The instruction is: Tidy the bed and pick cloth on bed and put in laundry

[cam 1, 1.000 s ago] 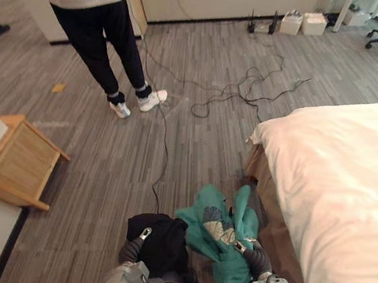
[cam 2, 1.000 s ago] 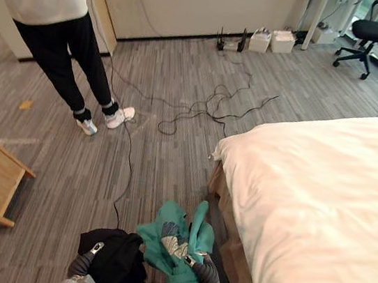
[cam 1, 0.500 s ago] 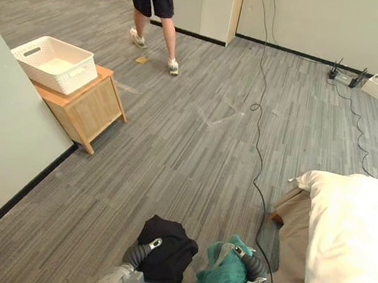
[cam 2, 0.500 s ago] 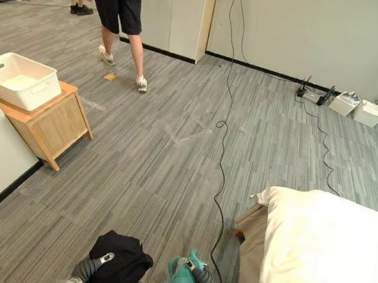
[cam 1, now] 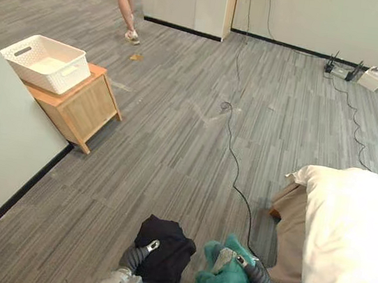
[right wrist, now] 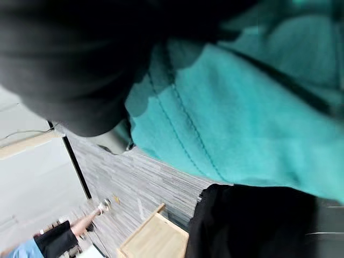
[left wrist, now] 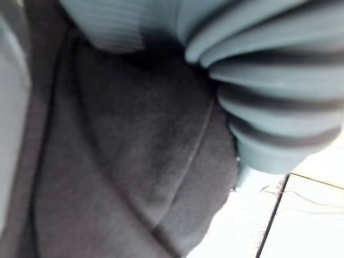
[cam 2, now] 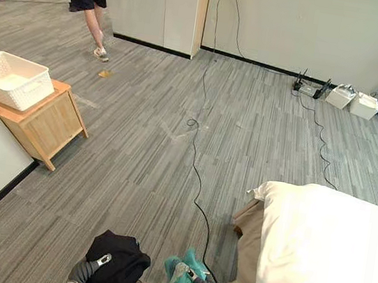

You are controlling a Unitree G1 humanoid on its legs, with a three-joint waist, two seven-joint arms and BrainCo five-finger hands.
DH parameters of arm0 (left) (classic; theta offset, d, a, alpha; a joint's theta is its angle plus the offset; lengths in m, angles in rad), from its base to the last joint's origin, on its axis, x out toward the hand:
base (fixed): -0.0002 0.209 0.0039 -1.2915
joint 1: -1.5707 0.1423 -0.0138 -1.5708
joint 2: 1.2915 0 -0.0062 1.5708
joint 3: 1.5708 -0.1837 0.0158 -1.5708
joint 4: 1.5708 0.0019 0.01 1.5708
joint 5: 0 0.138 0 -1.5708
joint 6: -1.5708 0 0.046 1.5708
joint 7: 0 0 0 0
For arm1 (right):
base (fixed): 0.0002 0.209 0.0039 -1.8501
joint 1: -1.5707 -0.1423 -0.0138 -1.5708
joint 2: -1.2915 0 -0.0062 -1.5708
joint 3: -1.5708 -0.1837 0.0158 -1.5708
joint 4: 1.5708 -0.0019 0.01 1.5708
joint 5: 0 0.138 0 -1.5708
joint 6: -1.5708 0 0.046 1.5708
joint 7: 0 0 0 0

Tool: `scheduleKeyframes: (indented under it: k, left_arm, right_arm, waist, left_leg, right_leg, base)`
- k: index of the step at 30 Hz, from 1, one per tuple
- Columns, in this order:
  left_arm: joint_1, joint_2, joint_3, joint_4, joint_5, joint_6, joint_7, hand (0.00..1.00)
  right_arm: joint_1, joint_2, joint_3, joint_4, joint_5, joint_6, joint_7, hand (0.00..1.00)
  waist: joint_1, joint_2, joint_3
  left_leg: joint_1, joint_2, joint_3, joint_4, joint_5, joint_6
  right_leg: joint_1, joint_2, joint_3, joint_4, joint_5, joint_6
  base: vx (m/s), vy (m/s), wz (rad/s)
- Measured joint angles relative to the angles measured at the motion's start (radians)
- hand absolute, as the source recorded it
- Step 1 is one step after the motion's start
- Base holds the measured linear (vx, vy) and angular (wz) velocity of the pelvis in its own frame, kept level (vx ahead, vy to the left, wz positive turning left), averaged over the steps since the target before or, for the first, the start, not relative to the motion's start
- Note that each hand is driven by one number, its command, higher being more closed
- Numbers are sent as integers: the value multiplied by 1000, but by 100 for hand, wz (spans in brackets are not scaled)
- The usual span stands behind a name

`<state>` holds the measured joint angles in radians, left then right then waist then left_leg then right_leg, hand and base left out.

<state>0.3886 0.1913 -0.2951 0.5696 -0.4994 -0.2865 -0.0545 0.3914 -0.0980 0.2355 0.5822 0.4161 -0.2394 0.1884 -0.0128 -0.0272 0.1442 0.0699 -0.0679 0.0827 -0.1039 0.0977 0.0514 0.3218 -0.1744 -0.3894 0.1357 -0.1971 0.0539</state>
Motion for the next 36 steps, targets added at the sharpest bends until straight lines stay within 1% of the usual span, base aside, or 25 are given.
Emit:
scheduleKeyframes:
  k: [1, 2, 4, 5, 7, 9, 11, 13, 15, 16, 19, 22, 23, 25, 26, 27, 28, 29, 30, 31, 32, 33, 34, 35, 36]
  left_arm:
    - [13, 8, -16, -12, 0, -20, 20, 100]
    - [17, 12, -23, -15, 0, -31, 27, 100]
    - [19, 15, -26, -29, 0, -49, 38, 100]
    - [19, 12, -27, -35, 0, -58, 40, 100]
    - [18, -24, -27, -40, 0, -79, 39, 100]
    - [17, -32, -26, -50, 0, -91, 36, 100]
    - [19, -32, -25, -51, -2, -92, 29, 100]
    - [19, -34, -28, -50, -4, -87, 26, 100]
    - [15, -33, -26, -52, -23, -86, 26, 100]
    - [13, -34, -26, -52, -33, -84, 28, 100]
    - [7, -34, -31, -51, -46, -73, 30, 100]
    - [-11, -22, -50, -52, -69, -70, 31, 100]
    - [-11, -23, -50, -53, -74, -70, 30, 100]
    - [-14, -22, -50, -54, -79, -69, 29, 100]
    - [-17, -24, -51, -55, -78, -67, 27, 100]
    - [-19, -24, -51, -58, -76, -68, 25, 100]
    - [-18, -23, -51, -63, -73, -69, 25, 100]
    - [-4, -8, -53, -88, -67, -67, 23, 100]
    - [-1, -10, -55, -93, -67, -66, 22, 100]
    - [5, -9, -56, -98, -63, -60, 21, 100]
    - [9, -6, -55, -104, -60, -58, 21, 100]
    - [15, 11, -56, -119, -57, -53, 19, 100]
    - [16, 21, -56, -121, -58, -52, 19, 100]
    - [21, 25, -56, -118, -58, -51, 21, 100]
    - [24, 25, -57, -115, -58, -48, 22, 100]
  right_arm:
    - [10, -5, 10, -9, -5, -17, 0, 100]
    - [12, -6, 14, -9, -10, -21, 0, 100]
    - [8, -7, 15, -9, -10, -25, 3, 100]
    - [7, -22, 13, -12, -9, -26, 6, 100]
    - [3, -62, 13, -12, -5, -22, 29, 100]
    - [2, -77, 14, -12, 2, -25, 47, 100]
    - [1, -80, 14, -12, 5, -28, 48, 100]
    - [1, -79, 13, -14, 6, -32, 44, 100]
    - [4, -78, 12, -22, 6, -36, 37, 100]
    - [10, -78, 11, -36, 5, -38, 30, 100]
    - [28, -77, 6, -60, 4, -53, 20, 100]
    - [31, -76, 2, -65, -4, -57, 22, 100]
    - [31, -74, 3, -65, -11, -56, 24, 100]
    - [31, -71, 2, -65, -28, -54, 27, 100]
    - [30, -70, 2, -65, -28, -51, 33, 100]
    - [32, -69, 1, -65, -29, -50, 39, 100]
    - [34, -68, -1, -65, -29, -49, 44, 100]
    - [46, -64, -7, -64, -29, -46, 45, 100]
    - [47, -61, -12, -65, -29, -45, 45, 100]
    - [46, -61, -19, -76, -30, -46, 45, 100]
    - [47, -57, -23, -84, -29, -49, 44, 100]
    - [45, -53, -24, -97, -30, -57, 44, 100]
    - [46, -48, -23, -104, -30, -64, 45, 100]
    - [48, -44, -22, -116, -30, -67, 45, 100]
    - [51, -43, -19, -126, -30, -70, 44, 100]
  waist:
    - [2, -11, -8]
    - [2, -11, -8]
    - [3, -14, 0]
    - [6, -3, 12]
    - [27, 41, 29]
    - [31, 53, 44]
    - [33, 58, 49]
    - [31, 60, 57]
    - [33, 52, 68]
    - [35, 50, 71]
    - [31, 57, 81]
    - [36, 54, 98]
    - [46, 54, 98]
    - [49, 53, 96]
    - [49, 52, 96]
    - [49, 46, 93]
    - [51, 37, 88]
    - [61, 10, 71]
    - [61, 3, 66]
    - [57, 2, 65]
    - [57, -4, 66]
    - [54, -9, 69]
    - [49, -19, 78]
    - [41, -19, 84]
    - [32, -21, 84]
  left_leg:
    - [-10, -3, -3, 6, 4, -4]
    - [-15, -4, -4, 6, 6, -6]
    - [-85, -4, -7, 119, -22, -11]
    - [-158, 13, -7, 260, -81, -17]
    - [-244, 62, 4, 466, -152, -32]
    - [-272, 89, 22, 555, -159, -35]
    - [-263, 103, 22, 560, -158, -40]
    - [-218, 104, 27, 465, -156, -52]
    - [-185, 100, 51, 377, -118, -60]
    - [-171, 95, 63, 326, -93, -59]
    - [-164, 87, 75, 275, -59, -42]
    - [-161, 89, 104, 317, -97, -36]
    - [-164, 100, 127, 357, -133, -35]
    - [-175, 114, 151, 432, -195, -28]
    - [-191, 119, 162, 487, -241, -23]
    - [-205, 118, 172, 539, -284, -6]
    - [-213, 116, 181, 565, -312, -4]
    - [-212, 96, 192, 580, -348, -1]
    - [-206, 80, 193, 580, -364, 10]
    - [-196, 62, 184, 572, -370, 19]
    - [-185, 51, 179, 563, -374, 29]
    - [-141, 27, 162, 539, -384, 44]
    - [-100, 14, 145, 515, -390, 49]
    - [-39, 7, 118, 474, -390, 52]
    - [9, 5, 94, 438, -389, 52]
  right_leg:
    - [-4, 0, 21, -5, -17, 2]
    - [-5, 0, 23, -10, -26, 2]
    - [-7, 1, 23, -25, -44, 17]
    - [-5, 11, 23, -30, -49, 23]
    - [9, 49, 25, -33, -66, 10]
    - [28, 67, 27, -29, -87, -1]
    - [34, 81, 31, -23, -93, -9]
    - [32, 90, 43, -19, -95, -14]
    - [23, 79, 59, -25, -92, -16]
    - [13, 74, 70, -34, -83, -14]
    - [15, 71, 77, -69, -56, -10]
    - [38, 61, 89, -86, -46, -2]
    - [43, 57, 106, -85, -47, 0]
    - [53, 51, 127, -81, -58, 12]
    - [50, 44, 130, -62, -78, 20]
    - [41, 31, 130, -30, -107, 29]
    - [29, 17, 128, -6, -131, 38]
    - [21, -14, 125, 45, -159, 61]
    - [-23, -41, 131, 160, -170, 79]
    - [-143, -85, 156, 413, -151, 90]
    - [-208, -110, 175, 553, -113, 88]
    - [-315, -149, 204, 773, -14, 84]
    - [-362, -154, 217, 875, -21, 84]
    - [-404, -140, 214, 932, -50, 80]
    - [-428, -119, 205, 928, -72, 78]
  base:
    - [57, -86, 6]
    - [62, -124, 16]
    - [11, -134, 20]
    - [-22, -118, 14]
    - [-35, -76, 0]
    - [-67, -96, 4]
    - [-64, -63, 0]
    - [-62, -29, -6]
    - [-89, -12, -19]
    - [-75, -3, -22]
    - [8, 13, -11]
    - [48, 27, -21]
    - [81, 45, -49]
    - [103, 54, -42]
    - [128, 91, -16]
    - [135, 111, -8]
    - [156, 135, 3]
    - [233, 124, 4]
    - [298, 172, 15]
    - [276, 158, 20]
    - [286, 196, 35]
    - [334, 173, 34]
    - [436, 175, 50]
    - [375, 116, 55]
    - [395, 90, 72]
